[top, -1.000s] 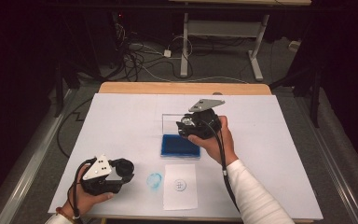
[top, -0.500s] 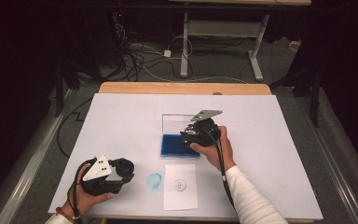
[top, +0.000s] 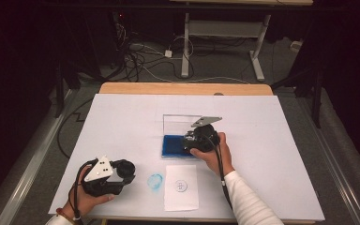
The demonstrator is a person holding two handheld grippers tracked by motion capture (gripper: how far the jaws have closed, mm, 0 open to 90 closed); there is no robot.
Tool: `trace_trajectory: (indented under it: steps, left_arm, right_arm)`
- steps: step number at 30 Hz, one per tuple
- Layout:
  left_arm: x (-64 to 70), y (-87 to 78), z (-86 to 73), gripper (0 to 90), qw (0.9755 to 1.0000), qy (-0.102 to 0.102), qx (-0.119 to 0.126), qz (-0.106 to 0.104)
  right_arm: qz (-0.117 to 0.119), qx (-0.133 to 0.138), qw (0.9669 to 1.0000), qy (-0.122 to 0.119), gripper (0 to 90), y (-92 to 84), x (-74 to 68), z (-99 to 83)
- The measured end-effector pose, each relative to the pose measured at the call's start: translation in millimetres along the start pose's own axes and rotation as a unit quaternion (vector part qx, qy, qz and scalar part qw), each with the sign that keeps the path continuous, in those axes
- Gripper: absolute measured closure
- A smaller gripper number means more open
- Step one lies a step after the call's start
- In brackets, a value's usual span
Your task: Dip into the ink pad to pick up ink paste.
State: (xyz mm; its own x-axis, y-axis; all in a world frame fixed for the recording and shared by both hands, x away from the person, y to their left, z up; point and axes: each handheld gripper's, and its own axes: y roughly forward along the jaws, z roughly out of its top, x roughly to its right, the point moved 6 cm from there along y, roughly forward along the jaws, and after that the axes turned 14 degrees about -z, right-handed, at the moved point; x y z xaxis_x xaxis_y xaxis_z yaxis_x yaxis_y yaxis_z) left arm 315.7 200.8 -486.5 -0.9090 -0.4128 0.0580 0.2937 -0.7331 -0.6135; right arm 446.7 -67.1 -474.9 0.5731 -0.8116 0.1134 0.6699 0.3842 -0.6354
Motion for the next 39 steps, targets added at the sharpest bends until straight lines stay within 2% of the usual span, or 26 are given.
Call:
trace_trajectory:
  steps: [6, 17, 21, 25, 29, 33, 39]
  left_arm:
    - [1.2, 1.3, -0.3, 36.6, 1.0000, 0.001, -0.004, -0.002]
    - [4.7, 1.2, 2.1, 36.6, 0.9999, 0.011, 0.001, 0.001]
    - [4.4, 1.0, 2.4, 36.6, 1.0000, 0.009, 0.003, 0.001]
    - [5.4, 0.8, 2.2, 36.6, 0.9999, 0.011, 0.002, 0.000]
    - [7.5, -0.9, 3.4, 36.6, 0.9999, 0.015, 0.006, 0.000]
    - [7.4, -1.5, 3.6, 36.6, 0.9999, 0.015, 0.008, 0.001]
    - [7.5, -1.0, 3.2, 36.6, 0.9999, 0.014, 0.006, -0.004]
  right_arm:
    - [0.002, 0.010, 0.9999, -0.004, 56.8, 0.1, -0.7, -3.5]
    - [-0.002, 0.007, 1.0000, -0.006, 56.9, -0.4, -2.5, -4.5]
    - [0.001, 0.007, 1.0000, 0.006, 56.9, -0.2, -2.0, -4.9]
    - [0.008, 0.011, 0.9999, 0.007, 56.9, 0.6, -0.4, -5.4]
    - [0.001, 0.016, 0.9998, 0.007, 57.0, -0.4, -2.2, -6.8]
    - [0.004, 0.019, 0.9998, 0.008, 56.9, -0.2, -1.7, -7.6]
    - [0.008, 0.016, 0.9998, 0.009, 56.9, -0.5, -2.0, -8.2]
